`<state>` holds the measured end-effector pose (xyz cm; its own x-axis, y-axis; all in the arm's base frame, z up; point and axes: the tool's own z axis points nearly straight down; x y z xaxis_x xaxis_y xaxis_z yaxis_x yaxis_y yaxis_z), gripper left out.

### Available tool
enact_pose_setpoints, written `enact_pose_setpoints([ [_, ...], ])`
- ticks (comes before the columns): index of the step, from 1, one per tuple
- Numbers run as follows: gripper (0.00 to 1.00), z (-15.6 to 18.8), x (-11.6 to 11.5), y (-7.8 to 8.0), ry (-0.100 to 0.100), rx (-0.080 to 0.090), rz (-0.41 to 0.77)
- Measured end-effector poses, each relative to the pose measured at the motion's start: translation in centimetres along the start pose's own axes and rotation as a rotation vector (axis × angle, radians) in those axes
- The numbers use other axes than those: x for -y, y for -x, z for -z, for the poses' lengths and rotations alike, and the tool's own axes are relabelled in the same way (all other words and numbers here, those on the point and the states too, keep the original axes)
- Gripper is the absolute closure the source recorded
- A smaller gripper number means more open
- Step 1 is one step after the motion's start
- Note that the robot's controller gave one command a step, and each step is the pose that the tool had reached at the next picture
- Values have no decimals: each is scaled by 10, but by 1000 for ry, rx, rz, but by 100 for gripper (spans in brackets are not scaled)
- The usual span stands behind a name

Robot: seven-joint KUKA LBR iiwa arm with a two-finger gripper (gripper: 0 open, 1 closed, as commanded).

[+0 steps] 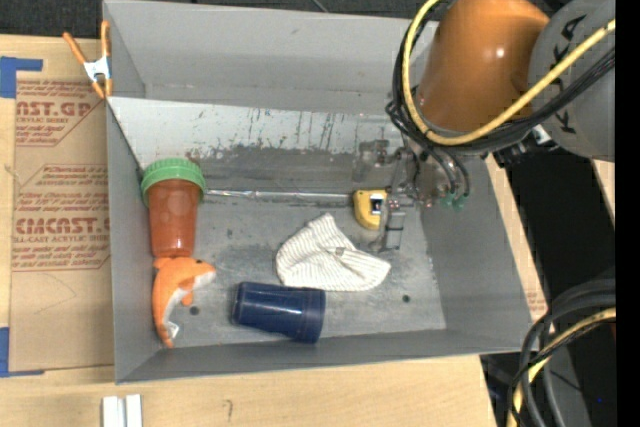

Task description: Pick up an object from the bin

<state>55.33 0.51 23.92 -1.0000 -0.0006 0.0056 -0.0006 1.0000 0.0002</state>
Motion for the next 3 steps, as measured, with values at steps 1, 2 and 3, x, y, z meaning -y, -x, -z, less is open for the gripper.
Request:
enact_pose_setpoints([
  [1,0,5,0,1,0,8,0],
  [2,0,-48,-41,14,1,15,4],
  [3,0,-84,-55,11,1,6,115],
])
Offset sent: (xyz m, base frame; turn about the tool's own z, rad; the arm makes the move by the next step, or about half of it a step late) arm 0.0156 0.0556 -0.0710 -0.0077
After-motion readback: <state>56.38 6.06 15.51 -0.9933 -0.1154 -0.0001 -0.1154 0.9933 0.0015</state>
